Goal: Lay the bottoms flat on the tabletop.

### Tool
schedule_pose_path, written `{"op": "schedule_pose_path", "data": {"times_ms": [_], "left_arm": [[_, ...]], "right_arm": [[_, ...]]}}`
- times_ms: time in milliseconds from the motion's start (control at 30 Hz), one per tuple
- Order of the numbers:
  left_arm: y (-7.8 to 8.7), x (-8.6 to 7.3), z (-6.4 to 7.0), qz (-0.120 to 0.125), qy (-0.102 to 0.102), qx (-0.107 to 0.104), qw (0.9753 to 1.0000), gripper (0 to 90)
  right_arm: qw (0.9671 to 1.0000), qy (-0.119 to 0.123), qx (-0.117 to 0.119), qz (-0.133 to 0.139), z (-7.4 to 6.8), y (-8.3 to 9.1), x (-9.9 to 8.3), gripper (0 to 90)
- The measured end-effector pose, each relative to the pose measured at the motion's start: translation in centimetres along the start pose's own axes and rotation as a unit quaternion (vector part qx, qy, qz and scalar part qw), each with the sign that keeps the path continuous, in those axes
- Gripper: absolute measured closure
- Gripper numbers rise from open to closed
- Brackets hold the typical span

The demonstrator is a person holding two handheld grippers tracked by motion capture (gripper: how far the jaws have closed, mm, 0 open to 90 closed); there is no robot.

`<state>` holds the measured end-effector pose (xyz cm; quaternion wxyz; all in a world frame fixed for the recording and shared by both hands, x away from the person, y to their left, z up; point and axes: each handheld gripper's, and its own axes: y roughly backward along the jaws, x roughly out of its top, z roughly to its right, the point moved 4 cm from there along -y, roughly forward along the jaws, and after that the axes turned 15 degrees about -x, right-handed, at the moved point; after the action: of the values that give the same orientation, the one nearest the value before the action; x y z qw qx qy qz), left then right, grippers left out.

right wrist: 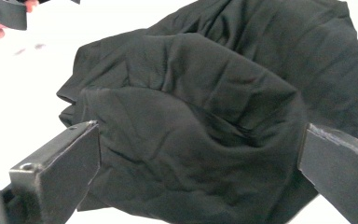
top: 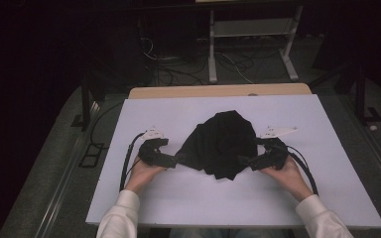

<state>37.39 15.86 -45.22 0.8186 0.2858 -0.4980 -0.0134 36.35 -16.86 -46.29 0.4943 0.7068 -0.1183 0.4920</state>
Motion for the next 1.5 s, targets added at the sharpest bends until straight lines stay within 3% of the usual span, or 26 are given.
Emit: {"op": "schedule_pose_path", "data": {"times_ms": [300, 633, 900, 1067, 1167, 1267, 1300, 1333, 1367, 1433, 1500], "left_arm": [[-1.4, -0.3, 0.4, -0.013, -0.006, -0.021, 0.9997, 0.0], [-3.3, -1.2, 0.9, -0.062, -0.017, -0.035, 0.9973, 0.0], [-4.7, -1.4, 1.7, -0.095, -0.027, -0.045, 0.9941, 0.0], [-5.9, -1.3, 2.8, -0.119, -0.056, -0.047, 0.9902, 0.3], [-6.3, -1.3, 3.1, -0.128, -0.067, -0.048, 0.9883, 10.3], [-6.3, -1.5, 3.1, -0.139, -0.082, -0.034, 0.9863, 15.3], [-6.2, -1.4, 3.0, -0.139, -0.086, -0.030, 0.9861, 24.7], [-6.1, -1.3, 2.9, -0.136, -0.086, -0.027, 0.9867, 24.7], [-6.1, -1.3, 2.8, -0.134, -0.087, -0.021, 0.9868, 35.2], [-6.0, -1.3, 2.7, -0.133, -0.092, -0.019, 0.9866, 38.4], [-6.0, -1.2, 2.7, -0.133, -0.098, -0.014, 0.9862, 51.5]], "right_arm": [[0.9997, 0.014, 0.020, -0.005, -1.8, -1.0, 0.2, 0.0], [0.9991, 0.019, 0.018, -0.034, -1.9, -2.3, -0.2, 0.2], [0.9977, 0.005, 0.039, -0.055, -1.7, -3.2, -0.3, 14.1], [0.9964, 0.010, 0.051, -0.067, -1.9, -3.6, -0.5, 21.1], [0.9959, 0.019, 0.054, -0.070, -2.0, -3.5, -0.5, 28.9], [0.9957, 0.015, 0.056, -0.072, -1.9, -3.4, -0.5, 33.0], [0.9954, 0.015, 0.054, -0.077, -1.8, -3.4, -0.5, 39.4], [0.9954, 0.015, 0.054, -0.077, -1.8, -3.4, -0.5, 39.4], [0.9954, 0.014, 0.056, -0.077, -1.7, -3.4, -0.6, 44.7], [0.9952, 0.012, 0.056, -0.079, -1.7, -3.4, -0.5, 47.7], [0.9949, 0.011, 0.056, -0.083, -1.8, -3.5, -0.4, 58.2]]}}
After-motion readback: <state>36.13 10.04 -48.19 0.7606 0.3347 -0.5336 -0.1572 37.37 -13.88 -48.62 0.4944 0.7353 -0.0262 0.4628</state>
